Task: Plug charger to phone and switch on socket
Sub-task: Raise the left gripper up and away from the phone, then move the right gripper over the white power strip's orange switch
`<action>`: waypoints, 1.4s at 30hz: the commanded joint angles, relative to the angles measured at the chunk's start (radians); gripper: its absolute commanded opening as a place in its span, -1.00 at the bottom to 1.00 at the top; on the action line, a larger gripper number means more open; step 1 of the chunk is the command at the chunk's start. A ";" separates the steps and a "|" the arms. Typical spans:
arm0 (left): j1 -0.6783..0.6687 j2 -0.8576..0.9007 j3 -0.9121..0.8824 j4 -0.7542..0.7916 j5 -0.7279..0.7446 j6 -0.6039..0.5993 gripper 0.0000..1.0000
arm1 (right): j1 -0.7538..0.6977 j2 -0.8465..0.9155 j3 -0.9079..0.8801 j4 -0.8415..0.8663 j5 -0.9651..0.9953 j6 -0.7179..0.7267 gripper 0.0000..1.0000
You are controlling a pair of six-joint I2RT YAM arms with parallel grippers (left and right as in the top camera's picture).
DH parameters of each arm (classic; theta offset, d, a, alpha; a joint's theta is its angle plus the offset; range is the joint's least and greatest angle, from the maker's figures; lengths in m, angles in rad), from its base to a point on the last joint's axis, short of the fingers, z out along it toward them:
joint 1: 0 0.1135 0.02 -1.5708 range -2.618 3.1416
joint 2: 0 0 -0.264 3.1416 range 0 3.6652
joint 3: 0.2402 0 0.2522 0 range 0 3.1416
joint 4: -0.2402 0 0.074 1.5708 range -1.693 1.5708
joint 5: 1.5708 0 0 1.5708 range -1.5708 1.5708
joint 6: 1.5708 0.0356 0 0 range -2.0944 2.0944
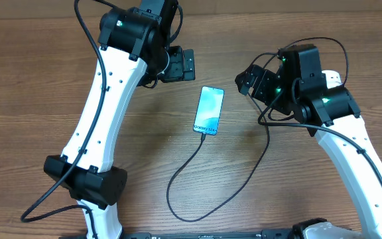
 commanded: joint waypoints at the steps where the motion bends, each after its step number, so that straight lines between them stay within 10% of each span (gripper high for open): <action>1: 0.003 0.006 0.006 0.002 -0.018 0.019 0.99 | -0.003 0.003 -0.003 0.003 0.014 -0.005 1.00; 14: 0.003 0.006 0.006 0.002 -0.018 0.019 0.99 | -0.069 0.003 0.029 0.025 -0.123 -0.021 1.00; 31: 0.003 0.006 0.006 0.002 -0.017 0.019 0.99 | -0.777 0.021 0.280 -0.090 -0.417 -0.312 1.00; 42: 0.003 0.006 0.006 0.002 -0.018 0.019 0.99 | -0.959 0.296 0.290 0.000 -0.605 -0.419 1.00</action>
